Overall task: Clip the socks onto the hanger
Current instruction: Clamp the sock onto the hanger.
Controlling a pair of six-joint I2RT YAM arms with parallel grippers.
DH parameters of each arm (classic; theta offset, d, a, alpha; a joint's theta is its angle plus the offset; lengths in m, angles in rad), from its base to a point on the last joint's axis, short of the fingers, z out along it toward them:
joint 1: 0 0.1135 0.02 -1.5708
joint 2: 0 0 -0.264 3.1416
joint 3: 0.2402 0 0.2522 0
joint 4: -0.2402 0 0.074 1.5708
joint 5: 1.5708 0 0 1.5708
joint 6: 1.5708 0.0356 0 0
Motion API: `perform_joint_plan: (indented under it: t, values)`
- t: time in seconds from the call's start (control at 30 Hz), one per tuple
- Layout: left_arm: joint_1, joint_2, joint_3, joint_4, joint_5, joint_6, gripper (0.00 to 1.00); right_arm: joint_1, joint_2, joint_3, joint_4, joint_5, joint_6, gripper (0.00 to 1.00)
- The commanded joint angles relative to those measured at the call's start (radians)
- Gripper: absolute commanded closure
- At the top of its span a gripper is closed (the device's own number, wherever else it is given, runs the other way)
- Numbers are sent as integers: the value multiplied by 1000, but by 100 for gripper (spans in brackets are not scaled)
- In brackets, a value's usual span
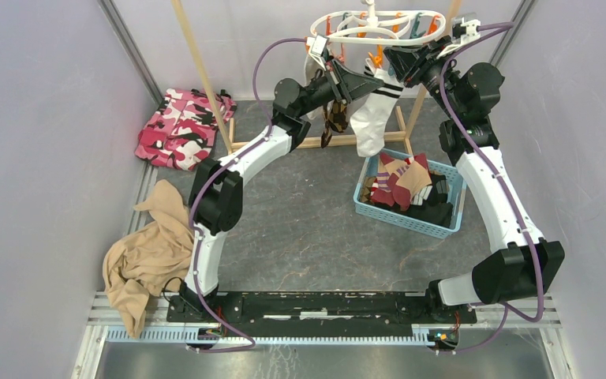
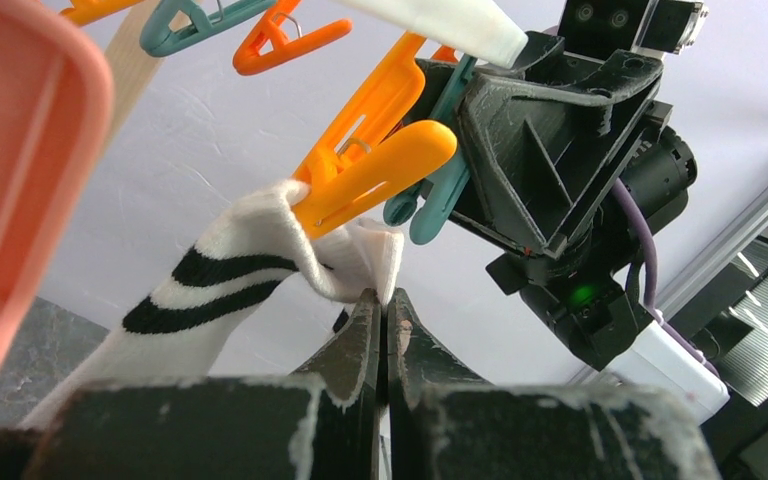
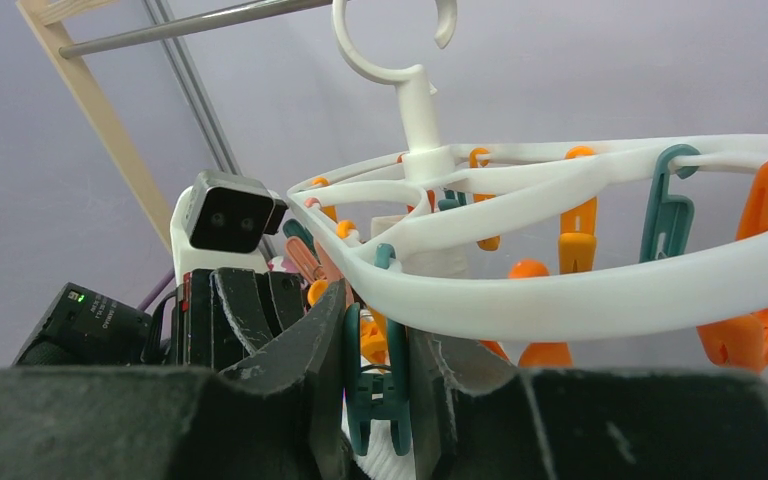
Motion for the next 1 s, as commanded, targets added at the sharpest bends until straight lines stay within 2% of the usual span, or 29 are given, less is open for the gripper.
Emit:
perform_joint_plan:
  t: [0.0, 0.97]
  values:
    - [16, 1, -2, 30, 46, -43, 98, 1, -10, 2, 57, -16, 23, 100]
    - [22, 44, 98, 95, 95, -160, 98, 2, -6, -7, 68, -26, 26, 100]
